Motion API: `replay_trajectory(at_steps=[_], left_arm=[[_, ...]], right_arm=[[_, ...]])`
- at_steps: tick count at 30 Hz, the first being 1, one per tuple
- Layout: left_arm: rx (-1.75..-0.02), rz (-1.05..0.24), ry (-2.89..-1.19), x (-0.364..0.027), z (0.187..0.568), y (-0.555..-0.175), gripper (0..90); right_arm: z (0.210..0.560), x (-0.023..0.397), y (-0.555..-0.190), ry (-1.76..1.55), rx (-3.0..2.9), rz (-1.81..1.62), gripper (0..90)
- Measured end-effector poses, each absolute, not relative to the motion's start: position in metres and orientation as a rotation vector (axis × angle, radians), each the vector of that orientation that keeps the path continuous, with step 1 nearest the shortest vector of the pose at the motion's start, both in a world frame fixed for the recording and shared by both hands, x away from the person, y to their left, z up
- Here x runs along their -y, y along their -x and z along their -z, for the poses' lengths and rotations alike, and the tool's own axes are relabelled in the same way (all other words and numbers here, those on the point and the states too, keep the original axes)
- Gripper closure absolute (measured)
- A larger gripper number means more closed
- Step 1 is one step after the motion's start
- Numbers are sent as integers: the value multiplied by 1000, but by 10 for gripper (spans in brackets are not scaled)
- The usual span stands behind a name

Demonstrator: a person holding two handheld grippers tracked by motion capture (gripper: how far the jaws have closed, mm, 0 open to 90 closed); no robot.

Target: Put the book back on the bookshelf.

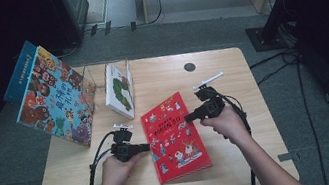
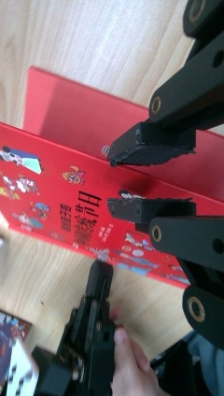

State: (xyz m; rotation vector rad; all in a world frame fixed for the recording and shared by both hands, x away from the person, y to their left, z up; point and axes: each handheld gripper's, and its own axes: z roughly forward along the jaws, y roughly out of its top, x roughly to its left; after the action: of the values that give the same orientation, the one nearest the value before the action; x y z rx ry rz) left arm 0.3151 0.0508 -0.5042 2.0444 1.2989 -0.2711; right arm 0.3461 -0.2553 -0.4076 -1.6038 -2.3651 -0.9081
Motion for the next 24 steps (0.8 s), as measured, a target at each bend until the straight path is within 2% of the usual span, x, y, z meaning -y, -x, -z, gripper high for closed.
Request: replay_trajectory(at_steps=[8, 16, 24], left_arm=[[-1300, 264, -2041, -51, 504, -314, 899], [-1294, 271, -2032, -53, 506, -315, 884], [-1280, 281, -2002, -56, 502, -317, 842]], right_arm=[[392, 227, -348, 1501, 2418, 867, 725], [383, 201, -353, 1419, 2457, 854, 778], [372, 193, -359, 1383, 2511, 765, 812]])
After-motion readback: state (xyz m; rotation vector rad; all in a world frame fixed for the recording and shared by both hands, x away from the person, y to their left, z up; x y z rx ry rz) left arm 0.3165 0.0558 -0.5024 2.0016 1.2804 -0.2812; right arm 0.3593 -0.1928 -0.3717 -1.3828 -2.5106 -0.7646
